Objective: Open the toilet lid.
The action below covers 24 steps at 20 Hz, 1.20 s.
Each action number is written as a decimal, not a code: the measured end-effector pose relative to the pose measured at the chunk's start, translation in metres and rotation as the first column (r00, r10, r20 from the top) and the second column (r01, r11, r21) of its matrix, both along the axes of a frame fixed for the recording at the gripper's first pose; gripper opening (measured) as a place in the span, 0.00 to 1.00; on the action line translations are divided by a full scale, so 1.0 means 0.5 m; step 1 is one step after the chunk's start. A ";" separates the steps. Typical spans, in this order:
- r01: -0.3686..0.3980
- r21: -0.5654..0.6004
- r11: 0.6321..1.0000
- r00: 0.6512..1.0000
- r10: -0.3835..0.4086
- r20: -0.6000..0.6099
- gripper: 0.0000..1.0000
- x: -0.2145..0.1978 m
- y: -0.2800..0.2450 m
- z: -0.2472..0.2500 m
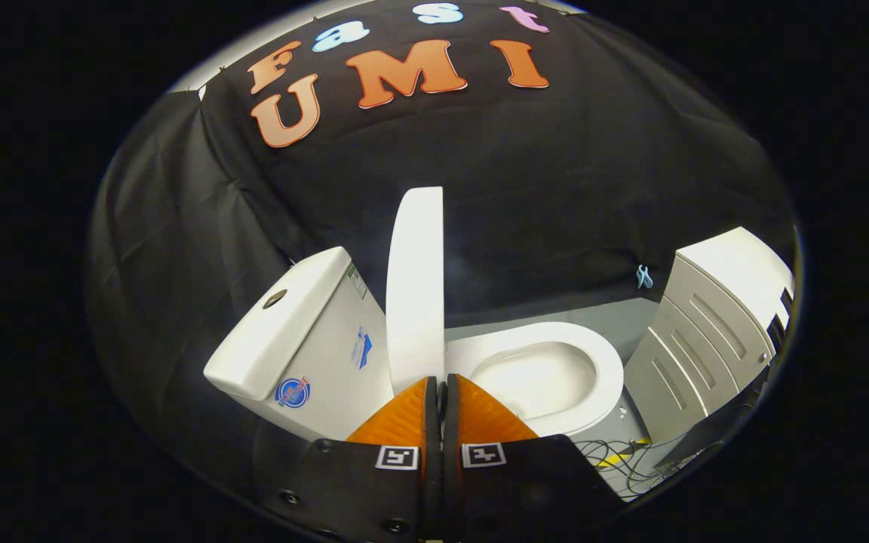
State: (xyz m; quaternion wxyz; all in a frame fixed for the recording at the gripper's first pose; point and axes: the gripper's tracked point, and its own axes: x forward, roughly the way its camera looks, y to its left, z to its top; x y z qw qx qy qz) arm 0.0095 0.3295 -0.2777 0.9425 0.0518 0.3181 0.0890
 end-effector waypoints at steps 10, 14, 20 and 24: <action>-0.033 -0.050 0.998 0.999 0.034 0.022 0.07 -0.009 0.057 0.007; -0.050 -0.078 0.996 0.998 0.052 0.032 0.08 -0.016 0.077 0.006; -0.092 -0.141 0.986 0.994 0.100 0.051 0.07 -0.024 0.133 0.007; -0.129 -0.194 0.972 0.987 0.144 0.065 0.07 -0.036 0.180 -0.001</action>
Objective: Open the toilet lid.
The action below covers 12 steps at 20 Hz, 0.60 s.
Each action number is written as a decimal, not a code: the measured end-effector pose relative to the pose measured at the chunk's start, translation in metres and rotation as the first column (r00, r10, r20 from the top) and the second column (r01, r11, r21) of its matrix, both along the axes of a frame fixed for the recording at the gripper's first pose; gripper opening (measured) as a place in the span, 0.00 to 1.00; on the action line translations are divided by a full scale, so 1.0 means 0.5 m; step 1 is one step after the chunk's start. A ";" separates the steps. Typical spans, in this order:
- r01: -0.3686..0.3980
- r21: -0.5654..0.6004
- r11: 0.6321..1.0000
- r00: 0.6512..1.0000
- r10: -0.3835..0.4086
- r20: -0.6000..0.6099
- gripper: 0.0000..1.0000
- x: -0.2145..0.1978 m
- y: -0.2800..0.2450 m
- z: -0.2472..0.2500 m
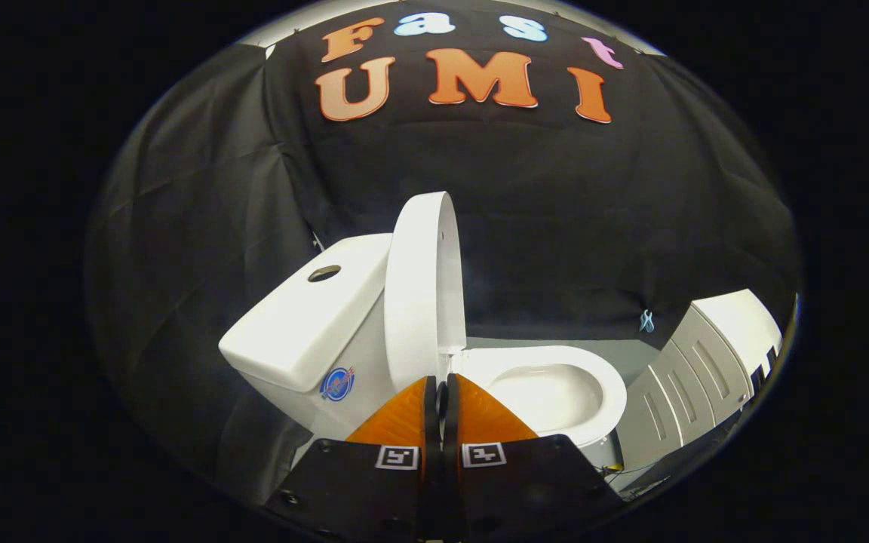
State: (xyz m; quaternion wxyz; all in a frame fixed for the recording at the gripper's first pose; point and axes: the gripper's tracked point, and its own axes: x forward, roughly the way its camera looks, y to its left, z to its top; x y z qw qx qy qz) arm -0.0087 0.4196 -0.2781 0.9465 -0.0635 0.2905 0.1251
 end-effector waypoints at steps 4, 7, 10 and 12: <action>-0.046 -0.033 0.998 0.999 0.046 0.006 0.08 -0.012 0.051 -0.010; -0.070 -0.030 0.997 0.998 0.070 0.002 0.08 -0.021 0.090 -0.018; -0.094 -0.101 0.990 0.995 0.097 0.028 0.08 -0.022 0.107 -0.021; -0.087 -0.127 0.988 0.995 0.093 0.044 0.08 -0.021 0.106 -0.019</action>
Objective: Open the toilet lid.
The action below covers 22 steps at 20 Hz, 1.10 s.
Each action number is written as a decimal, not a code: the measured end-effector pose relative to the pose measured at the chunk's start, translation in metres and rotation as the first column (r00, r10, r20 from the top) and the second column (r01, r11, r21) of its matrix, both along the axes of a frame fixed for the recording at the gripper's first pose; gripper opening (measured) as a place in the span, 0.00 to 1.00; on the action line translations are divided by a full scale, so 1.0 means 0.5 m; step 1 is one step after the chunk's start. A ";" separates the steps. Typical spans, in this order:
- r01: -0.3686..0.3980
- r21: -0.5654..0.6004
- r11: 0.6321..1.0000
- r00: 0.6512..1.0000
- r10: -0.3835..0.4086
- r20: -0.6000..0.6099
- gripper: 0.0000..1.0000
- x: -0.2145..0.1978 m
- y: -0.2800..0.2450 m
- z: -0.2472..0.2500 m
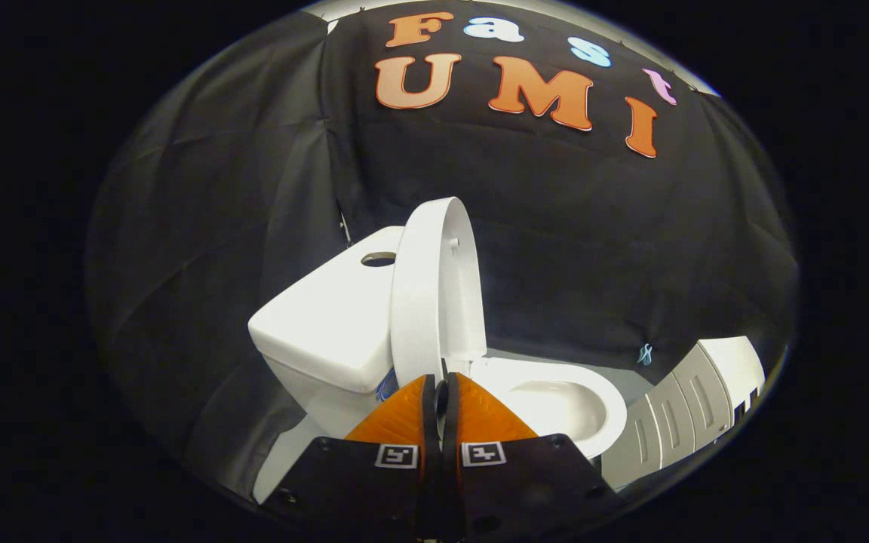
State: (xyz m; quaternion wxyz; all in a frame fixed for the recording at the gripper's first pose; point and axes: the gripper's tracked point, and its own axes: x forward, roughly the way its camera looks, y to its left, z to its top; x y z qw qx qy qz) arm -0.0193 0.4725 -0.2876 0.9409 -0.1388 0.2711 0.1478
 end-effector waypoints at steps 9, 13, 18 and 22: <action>-0.018 0.029 0.999 0.984 0.013 0.179 0.68 0.018 -0.072 0.148; -0.006 0.094 0.996 0.965 -0.019 0.262 0.95 0.038 -0.150 0.249; 0.036 0.142 0.989 0.940 -0.082 0.332 0.97 0.066 -0.287 0.348; 0.085 0.175 0.981 0.918 -0.146 0.370 0.97 0.074 -0.389 0.403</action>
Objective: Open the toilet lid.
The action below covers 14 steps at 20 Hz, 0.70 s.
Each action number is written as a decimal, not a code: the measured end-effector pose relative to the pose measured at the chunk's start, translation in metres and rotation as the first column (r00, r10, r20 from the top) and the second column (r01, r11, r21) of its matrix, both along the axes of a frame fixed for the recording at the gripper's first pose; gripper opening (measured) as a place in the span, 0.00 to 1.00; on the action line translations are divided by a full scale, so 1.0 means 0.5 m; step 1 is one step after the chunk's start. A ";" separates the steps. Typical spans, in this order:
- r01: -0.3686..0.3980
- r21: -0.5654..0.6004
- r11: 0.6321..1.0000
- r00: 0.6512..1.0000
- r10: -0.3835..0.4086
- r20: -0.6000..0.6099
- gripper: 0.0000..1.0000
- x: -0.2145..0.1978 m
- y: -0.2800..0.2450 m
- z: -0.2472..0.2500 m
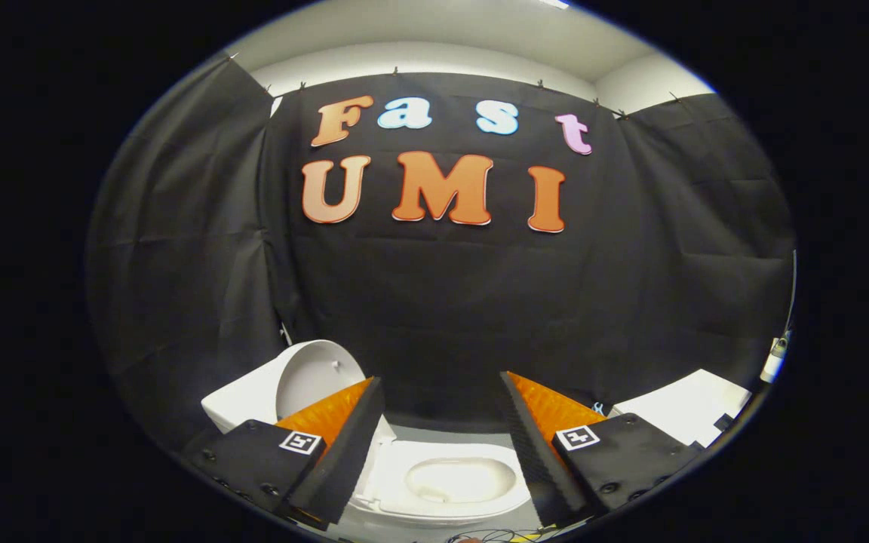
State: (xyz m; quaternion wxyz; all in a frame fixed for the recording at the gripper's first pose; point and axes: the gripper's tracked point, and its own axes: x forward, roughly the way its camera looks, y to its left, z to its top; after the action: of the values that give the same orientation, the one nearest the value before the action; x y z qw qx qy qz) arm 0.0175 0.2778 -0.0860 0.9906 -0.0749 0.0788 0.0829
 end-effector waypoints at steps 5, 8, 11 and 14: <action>0.051 0.031 0.998 0.998 -0.052 0.029 0.97 -0.005 -0.070 0.036; 0.065 0.038 0.997 0.997 -0.066 0.031 0.97 -0.007 -0.090 0.036; 0.066 0.040 0.997 0.997 -0.067 0.030 0.97 -0.014 -0.090 0.034; 0.063 0.050 0.997 0.997 -0.065 0.029 0.97 -0.015 -0.085 0.033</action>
State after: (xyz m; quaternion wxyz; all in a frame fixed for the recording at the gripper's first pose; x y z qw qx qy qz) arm 0.0101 0.2352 -0.0695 0.9954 -0.0493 0.0639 0.0518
